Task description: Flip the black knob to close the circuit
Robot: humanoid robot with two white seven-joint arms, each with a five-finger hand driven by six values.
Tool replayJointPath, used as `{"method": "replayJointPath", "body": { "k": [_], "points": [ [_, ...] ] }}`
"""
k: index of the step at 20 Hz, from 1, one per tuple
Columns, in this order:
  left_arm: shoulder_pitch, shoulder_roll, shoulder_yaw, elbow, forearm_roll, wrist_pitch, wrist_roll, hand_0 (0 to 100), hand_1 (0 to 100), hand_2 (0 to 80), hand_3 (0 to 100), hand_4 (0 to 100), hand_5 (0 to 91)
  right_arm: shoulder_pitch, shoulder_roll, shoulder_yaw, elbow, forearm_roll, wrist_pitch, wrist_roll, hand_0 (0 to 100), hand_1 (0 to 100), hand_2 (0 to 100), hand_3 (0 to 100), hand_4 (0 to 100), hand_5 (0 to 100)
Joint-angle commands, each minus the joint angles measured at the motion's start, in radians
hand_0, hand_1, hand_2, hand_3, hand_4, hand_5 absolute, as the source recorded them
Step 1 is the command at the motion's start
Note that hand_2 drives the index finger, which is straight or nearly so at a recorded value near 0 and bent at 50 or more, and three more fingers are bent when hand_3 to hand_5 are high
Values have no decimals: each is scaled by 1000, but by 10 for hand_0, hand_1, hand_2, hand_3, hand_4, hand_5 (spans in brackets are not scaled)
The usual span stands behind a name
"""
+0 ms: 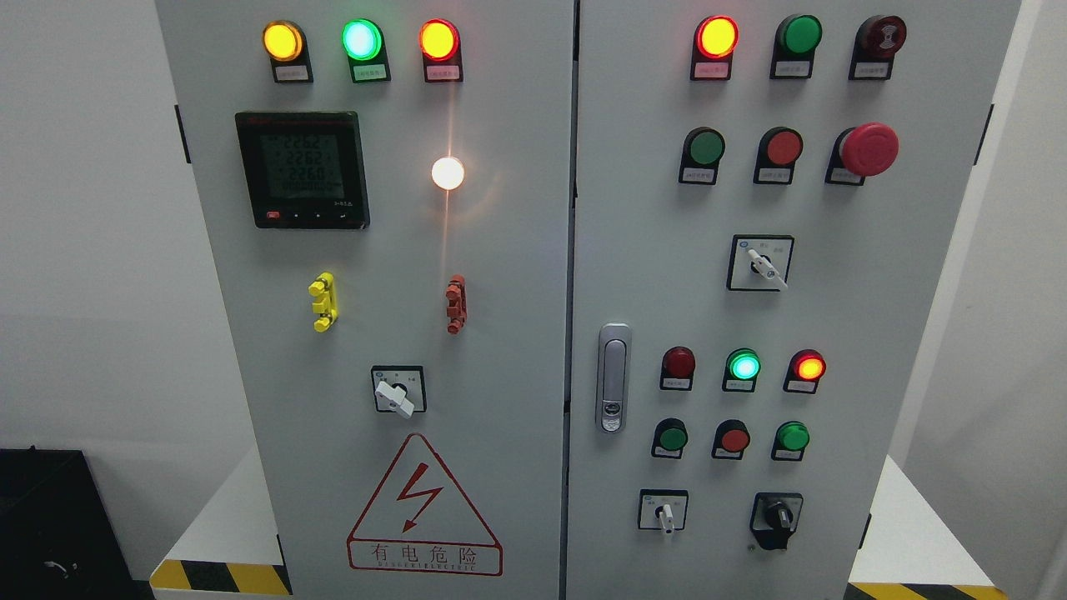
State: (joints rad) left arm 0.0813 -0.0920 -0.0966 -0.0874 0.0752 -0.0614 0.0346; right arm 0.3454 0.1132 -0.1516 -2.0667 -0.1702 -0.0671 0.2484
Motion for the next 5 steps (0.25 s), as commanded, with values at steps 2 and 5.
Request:
{"method": "replayJointPath", "body": {
  "k": [2, 5],
  "points": [
    [0, 0, 0, 0, 0, 0, 1, 120, 556, 0, 0, 0, 0, 50, -10, -9, -21, -106, -2, 32, 0, 0, 0, 0, 0, 0],
    [0, 0, 0, 0, 0, 0, 1, 120, 556, 0, 0, 0, 0, 52, -10, -9, -21, -106, -2, 34, 0, 0, 0, 0, 0, 0]
  ]
}}
